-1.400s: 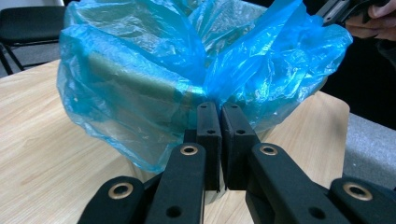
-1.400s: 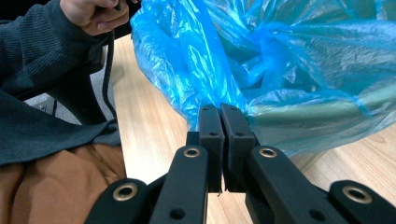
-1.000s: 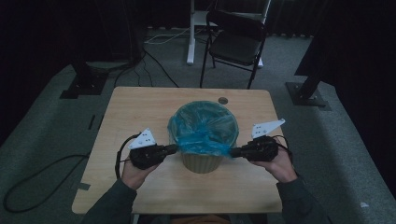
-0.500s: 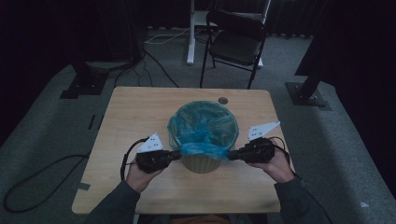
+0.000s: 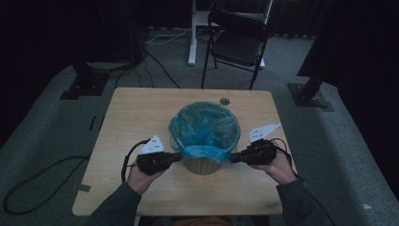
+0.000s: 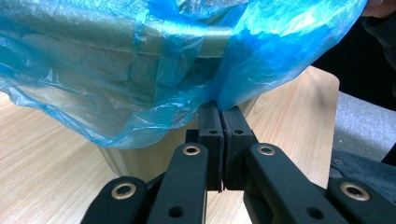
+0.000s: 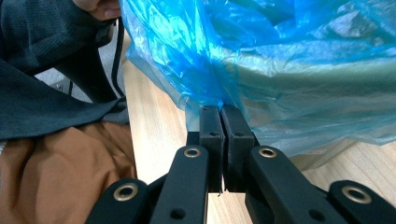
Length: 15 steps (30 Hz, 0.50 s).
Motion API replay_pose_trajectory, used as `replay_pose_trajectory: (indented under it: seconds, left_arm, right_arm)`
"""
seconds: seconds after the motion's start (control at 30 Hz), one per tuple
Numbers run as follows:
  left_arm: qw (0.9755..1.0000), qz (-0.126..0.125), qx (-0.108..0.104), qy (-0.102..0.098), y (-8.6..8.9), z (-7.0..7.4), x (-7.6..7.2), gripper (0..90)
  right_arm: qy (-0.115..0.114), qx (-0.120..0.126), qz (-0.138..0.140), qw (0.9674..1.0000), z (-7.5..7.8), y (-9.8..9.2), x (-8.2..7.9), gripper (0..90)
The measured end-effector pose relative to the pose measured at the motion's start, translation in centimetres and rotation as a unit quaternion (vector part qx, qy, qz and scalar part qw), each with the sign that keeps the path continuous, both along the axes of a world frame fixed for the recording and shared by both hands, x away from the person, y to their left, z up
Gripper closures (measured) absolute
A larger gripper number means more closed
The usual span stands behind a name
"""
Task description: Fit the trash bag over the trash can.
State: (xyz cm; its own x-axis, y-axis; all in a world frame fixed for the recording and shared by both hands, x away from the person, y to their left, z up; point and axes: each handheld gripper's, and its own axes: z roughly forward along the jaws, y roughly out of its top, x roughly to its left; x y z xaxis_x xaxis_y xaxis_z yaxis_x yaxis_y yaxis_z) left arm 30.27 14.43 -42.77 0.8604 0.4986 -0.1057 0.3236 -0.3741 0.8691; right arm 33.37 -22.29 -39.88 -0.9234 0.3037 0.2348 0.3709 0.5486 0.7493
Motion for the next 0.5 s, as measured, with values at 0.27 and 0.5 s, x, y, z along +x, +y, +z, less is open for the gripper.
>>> replay_pose_trajectory:
  seconds: [0.27, 0.5]
  left_arm:
    - [1.0000, -0.005, 0.008, 0.001, -0.38, -0.30, -0.12, 89.4]
    - [0.9997, -0.002, 0.023, 0.012, -0.56, -0.99, 0.17, 89.5]
  right_arm:
    - [0.006, -0.009, 0.007, 0.9999, -0.51, 0.20, -0.07, 88.6]
    - [-0.007, -0.004, 0.009, 0.9999, -0.30, 0.63, -0.37, 85.8]
